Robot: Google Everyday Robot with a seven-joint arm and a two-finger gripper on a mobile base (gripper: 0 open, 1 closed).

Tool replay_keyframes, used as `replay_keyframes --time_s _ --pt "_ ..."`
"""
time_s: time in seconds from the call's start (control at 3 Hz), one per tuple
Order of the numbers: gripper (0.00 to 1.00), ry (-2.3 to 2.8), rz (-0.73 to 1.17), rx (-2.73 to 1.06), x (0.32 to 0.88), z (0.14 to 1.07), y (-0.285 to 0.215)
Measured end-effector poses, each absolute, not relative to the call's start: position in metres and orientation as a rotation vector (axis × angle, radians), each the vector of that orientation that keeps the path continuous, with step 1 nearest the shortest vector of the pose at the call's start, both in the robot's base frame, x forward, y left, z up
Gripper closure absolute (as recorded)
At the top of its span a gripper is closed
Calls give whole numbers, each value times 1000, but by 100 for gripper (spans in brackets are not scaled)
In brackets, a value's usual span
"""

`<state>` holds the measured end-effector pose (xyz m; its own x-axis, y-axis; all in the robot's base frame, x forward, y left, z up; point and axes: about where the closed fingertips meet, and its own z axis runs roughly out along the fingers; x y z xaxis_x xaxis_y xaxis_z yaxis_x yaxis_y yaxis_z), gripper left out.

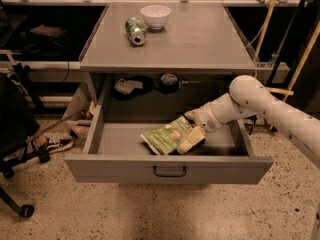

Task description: Pick green jalapeno chip bag from top drawer and place on counter

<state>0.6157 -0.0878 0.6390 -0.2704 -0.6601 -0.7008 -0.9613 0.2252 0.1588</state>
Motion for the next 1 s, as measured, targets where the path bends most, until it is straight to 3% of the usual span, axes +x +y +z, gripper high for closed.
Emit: replay_keyframes --time_s 1.0 --pt "0 2065 933 -1480 609 606 -50"
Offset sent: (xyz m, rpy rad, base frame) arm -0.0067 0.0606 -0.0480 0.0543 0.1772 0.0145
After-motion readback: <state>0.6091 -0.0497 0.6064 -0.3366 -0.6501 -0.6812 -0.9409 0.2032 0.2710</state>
